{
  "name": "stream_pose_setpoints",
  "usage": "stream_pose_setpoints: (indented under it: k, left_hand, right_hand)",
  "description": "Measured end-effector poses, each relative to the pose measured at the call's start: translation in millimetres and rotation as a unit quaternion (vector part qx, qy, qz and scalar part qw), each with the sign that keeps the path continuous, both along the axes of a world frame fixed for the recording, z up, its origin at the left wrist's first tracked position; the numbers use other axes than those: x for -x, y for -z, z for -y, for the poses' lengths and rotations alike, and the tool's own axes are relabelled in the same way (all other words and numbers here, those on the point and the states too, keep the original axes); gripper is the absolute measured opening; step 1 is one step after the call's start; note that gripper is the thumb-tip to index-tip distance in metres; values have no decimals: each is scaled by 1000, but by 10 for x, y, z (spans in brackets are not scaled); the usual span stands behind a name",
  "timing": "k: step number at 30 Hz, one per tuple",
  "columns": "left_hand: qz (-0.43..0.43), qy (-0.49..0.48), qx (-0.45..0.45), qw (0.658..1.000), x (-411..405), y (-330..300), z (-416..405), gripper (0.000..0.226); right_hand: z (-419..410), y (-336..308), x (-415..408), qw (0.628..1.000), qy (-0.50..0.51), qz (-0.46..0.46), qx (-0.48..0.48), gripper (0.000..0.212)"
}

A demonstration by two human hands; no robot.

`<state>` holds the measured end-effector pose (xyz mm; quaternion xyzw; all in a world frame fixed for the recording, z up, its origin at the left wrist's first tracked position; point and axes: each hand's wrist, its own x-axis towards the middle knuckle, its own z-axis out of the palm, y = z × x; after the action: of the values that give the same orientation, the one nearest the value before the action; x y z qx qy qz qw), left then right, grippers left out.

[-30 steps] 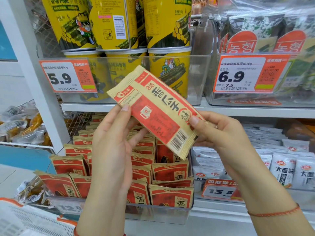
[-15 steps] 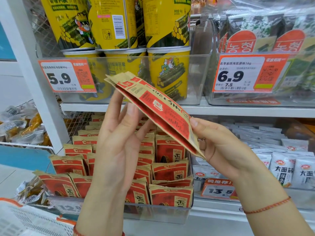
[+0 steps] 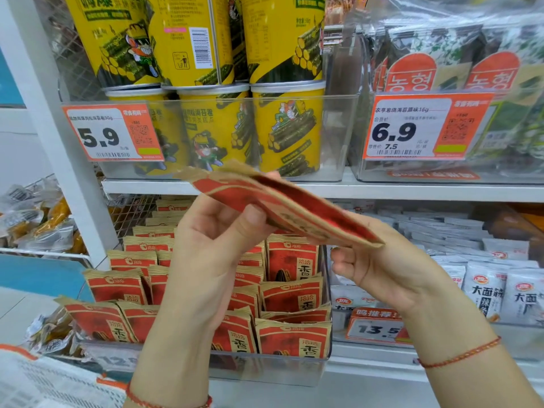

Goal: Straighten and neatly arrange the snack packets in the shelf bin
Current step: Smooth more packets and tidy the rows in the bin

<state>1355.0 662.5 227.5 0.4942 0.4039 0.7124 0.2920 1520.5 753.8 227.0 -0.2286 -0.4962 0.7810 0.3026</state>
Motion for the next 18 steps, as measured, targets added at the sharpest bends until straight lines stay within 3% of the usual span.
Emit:
stream_pose_setpoints:
  k: [2, 4, 6, 10, 13, 18]
  left_hand:
    - [28, -14, -30, 999, -13, -38, 2, 18]
    - [16, -49, -27, 998, 23, -14, 4, 16]
    - [-18, -69, -1, 997, 52, -3, 5, 18]
    - [-110, -89, 76, 987, 39, 66, -54, 24]
    - [-151, -116, 100, 977, -19, 135, -117, 25]
    - [-156, -158, 122, 967, -29, 169, -155, 27]
  right_hand:
    - [-53, 20, -36, 990, 44, 96, -90, 29]
    - [-144, 89, -71, 937, 177, 205, -222, 35]
    - [-211, 132, -96, 880, 290, 212, -310, 42]
    - [-123, 85, -113, 895, 220, 104, -374, 34]
    - [-63, 74, -75, 892, 174, 112, -401, 29]
    - [-83, 147, -23, 882, 197, 125, -409, 18]
